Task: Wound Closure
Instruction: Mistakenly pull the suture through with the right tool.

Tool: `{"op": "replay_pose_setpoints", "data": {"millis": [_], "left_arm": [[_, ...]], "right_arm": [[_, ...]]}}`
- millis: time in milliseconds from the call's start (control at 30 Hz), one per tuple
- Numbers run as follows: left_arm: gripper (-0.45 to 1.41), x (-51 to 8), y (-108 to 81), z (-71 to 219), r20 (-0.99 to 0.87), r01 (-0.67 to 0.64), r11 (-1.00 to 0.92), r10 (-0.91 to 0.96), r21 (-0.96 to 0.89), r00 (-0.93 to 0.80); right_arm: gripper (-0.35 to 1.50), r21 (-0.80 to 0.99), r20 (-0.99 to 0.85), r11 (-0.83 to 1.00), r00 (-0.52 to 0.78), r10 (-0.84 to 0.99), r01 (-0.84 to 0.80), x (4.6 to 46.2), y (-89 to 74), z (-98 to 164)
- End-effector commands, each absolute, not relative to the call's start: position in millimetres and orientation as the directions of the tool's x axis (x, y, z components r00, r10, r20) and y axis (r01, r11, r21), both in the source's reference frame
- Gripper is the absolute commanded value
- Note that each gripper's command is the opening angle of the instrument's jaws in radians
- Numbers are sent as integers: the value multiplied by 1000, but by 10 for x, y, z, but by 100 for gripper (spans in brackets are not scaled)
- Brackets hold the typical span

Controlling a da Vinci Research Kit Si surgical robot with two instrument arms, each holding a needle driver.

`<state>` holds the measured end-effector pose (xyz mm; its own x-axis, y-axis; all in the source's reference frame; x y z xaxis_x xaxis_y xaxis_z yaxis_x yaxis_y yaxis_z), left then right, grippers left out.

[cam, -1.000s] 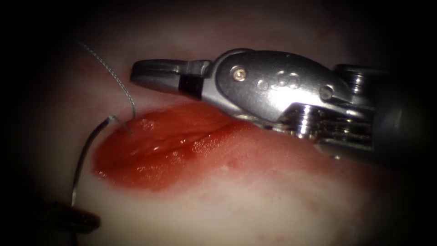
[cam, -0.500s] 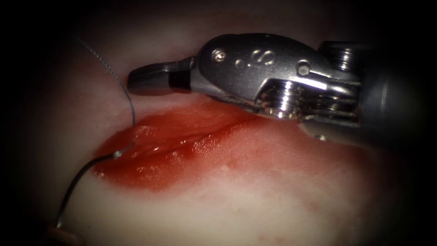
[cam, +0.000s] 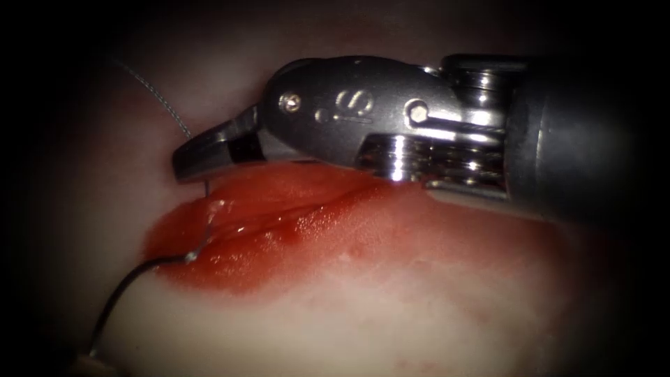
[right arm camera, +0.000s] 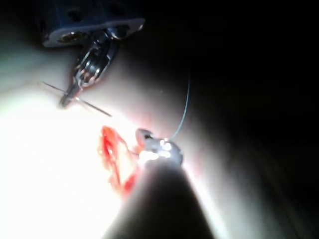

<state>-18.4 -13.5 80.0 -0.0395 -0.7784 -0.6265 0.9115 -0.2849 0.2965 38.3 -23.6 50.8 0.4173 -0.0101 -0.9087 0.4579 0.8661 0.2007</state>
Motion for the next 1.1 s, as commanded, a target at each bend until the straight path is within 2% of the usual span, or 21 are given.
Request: {"op": "replay_pose_setpoints", "data": {"millis": [33,400,767,1100], "left_arm": [[-45,-188,-125,799,-622,911,-281,-782,301,-36],[-45,-186,-122,800,-617,917,-260,-786,303,-19],[-45,-177,-118,801,-609,924,-258,-793,282,-36],[-45,-171,-117,805,-606,931,-273,-792,243,-75]], "right_arm": [[-35,190,-915,857,402,-23,480,398,-233,507],[-35,202,-931,769,363,-42,606,400,-252,517],[-35,357,-892,689,449,51,631,390,-275,528],[-35,511,-816,620,563,132,595,363,-288,531]]}}
